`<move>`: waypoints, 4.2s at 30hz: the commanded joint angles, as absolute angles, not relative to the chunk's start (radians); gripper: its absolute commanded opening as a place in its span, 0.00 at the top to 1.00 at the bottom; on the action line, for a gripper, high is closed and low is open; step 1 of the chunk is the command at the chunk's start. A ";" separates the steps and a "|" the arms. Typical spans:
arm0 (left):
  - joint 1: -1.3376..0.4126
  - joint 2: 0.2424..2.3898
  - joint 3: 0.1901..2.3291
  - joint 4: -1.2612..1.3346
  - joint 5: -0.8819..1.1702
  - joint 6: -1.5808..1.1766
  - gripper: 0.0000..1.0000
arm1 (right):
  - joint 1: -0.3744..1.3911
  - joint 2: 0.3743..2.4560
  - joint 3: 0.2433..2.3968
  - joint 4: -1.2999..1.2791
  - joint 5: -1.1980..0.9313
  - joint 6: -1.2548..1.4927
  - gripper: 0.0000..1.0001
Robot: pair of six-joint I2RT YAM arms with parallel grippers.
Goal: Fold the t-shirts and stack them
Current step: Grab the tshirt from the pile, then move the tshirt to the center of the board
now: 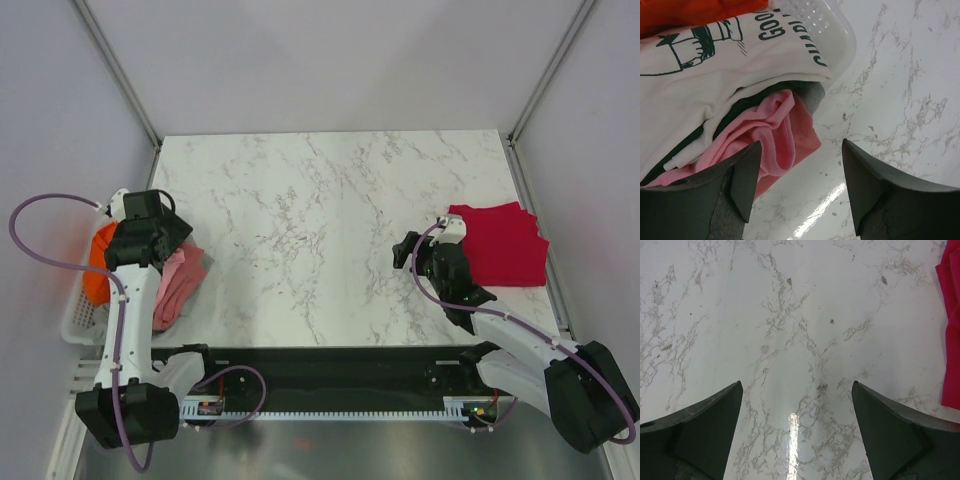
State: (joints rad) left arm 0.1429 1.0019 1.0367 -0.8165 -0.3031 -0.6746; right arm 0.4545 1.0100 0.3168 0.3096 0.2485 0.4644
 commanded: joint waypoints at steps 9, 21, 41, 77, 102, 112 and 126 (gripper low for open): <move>0.152 0.937 0.917 -0.828 -0.218 -0.732 0.32 | 0.457 1.014 0.328 0.336 0.247 0.482 0.02; 0.167 0.963 0.931 -0.867 -0.282 -0.738 0.57 | 0.457 1.012 0.328 0.331 0.252 0.482 0.02; 0.176 0.790 1.414 -0.957 -0.198 -0.638 0.98 | 0.457 1.003 0.331 0.318 0.271 0.477 0.02; -0.663 1.649 2.480 -0.592 0.361 -1.052 0.98 | 0.457 0.908 0.301 0.296 0.336 0.488 0.02; -0.060 1.057 0.729 -0.254 0.095 -0.924 0.80 | 0.457 0.957 0.307 0.319 0.265 0.472 0.04; 0.077 1.149 0.611 -0.017 0.469 -0.853 0.00 | 0.456 0.943 0.322 0.272 0.321 0.466 0.09; -0.185 0.930 0.592 -0.027 0.061 -0.707 0.01 | 0.396 1.391 0.782 -0.067 0.278 0.518 0.32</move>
